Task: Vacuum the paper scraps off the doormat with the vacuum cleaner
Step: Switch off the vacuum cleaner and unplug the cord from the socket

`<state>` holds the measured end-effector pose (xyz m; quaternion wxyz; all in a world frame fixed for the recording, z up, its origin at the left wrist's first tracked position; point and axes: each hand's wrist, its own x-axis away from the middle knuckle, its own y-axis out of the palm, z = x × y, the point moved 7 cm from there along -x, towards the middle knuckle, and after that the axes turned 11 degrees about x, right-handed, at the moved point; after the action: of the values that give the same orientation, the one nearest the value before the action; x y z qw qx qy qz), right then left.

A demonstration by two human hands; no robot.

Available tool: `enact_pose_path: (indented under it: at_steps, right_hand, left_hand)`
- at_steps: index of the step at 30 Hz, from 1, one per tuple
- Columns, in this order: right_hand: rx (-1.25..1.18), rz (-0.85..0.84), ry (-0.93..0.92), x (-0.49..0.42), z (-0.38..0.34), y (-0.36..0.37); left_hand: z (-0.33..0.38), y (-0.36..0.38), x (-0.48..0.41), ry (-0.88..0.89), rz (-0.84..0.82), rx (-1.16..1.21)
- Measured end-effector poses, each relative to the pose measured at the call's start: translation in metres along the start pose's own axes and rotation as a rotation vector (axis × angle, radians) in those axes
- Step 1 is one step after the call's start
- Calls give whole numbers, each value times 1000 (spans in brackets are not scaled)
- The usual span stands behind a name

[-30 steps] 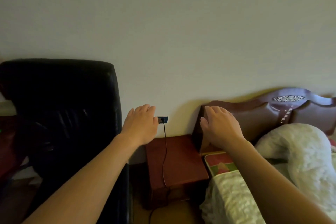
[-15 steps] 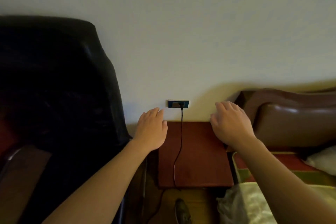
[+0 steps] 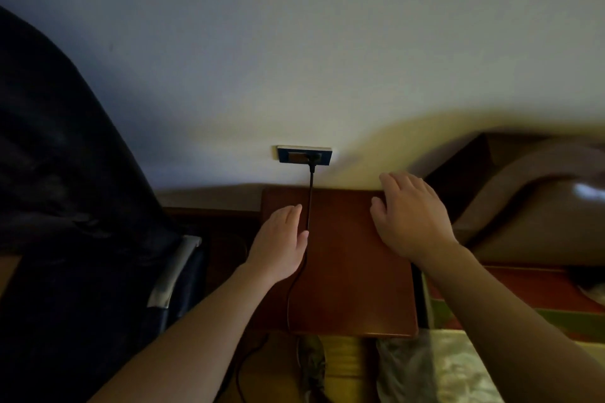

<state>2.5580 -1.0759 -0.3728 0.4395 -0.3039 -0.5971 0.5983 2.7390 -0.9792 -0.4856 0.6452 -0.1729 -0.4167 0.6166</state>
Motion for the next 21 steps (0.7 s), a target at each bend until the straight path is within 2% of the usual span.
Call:
enact_pose_path:
  at_steps: [6,14,21]
  right_hand:
    - [-39,-110,19,-5,7,52]
    - [-88,-140,26,-16,11,65]
    - [-201,-211,9,-49,-22,75]
  left_hand:
    - [-9,42,-18,-95,-78,165]
    - [-19,46,-19,-142,14,336]
    - [-26,35,-9,-137,44,386]
